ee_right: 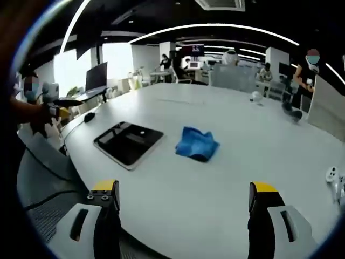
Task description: Wipe the mirror surface with the cleaning cloth until all visible marks leave the cleaned area.
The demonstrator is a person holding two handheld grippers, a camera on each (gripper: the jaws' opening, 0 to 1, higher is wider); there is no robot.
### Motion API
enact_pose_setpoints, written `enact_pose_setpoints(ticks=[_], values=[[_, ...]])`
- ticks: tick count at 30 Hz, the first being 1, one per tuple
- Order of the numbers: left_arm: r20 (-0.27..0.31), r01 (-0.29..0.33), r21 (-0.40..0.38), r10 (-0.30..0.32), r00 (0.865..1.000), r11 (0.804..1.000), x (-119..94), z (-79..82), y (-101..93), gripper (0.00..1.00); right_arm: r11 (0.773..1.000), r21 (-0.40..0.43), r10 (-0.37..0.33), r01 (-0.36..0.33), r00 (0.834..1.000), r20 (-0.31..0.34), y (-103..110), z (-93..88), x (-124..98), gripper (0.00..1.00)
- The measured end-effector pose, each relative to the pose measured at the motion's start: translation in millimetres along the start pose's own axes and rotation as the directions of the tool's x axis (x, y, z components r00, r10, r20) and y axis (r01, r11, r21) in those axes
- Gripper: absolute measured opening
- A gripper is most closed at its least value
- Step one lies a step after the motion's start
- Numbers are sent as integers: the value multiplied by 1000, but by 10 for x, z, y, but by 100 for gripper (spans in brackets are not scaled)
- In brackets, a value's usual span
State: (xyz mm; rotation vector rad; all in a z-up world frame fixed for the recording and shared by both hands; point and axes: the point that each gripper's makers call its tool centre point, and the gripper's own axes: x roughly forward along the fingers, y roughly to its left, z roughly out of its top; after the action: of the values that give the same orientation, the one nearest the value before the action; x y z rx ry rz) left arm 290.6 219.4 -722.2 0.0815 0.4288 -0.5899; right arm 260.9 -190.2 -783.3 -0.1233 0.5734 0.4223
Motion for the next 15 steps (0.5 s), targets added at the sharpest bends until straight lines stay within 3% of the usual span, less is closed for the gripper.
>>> enact_pose_setpoints(ticks=[15], values=[[-8, 8, -12, -8, 1000, 1000, 44, -5, 4, 100, 1000, 20, 10, -10, 1000, 1, 51, 0, 42, 100]])
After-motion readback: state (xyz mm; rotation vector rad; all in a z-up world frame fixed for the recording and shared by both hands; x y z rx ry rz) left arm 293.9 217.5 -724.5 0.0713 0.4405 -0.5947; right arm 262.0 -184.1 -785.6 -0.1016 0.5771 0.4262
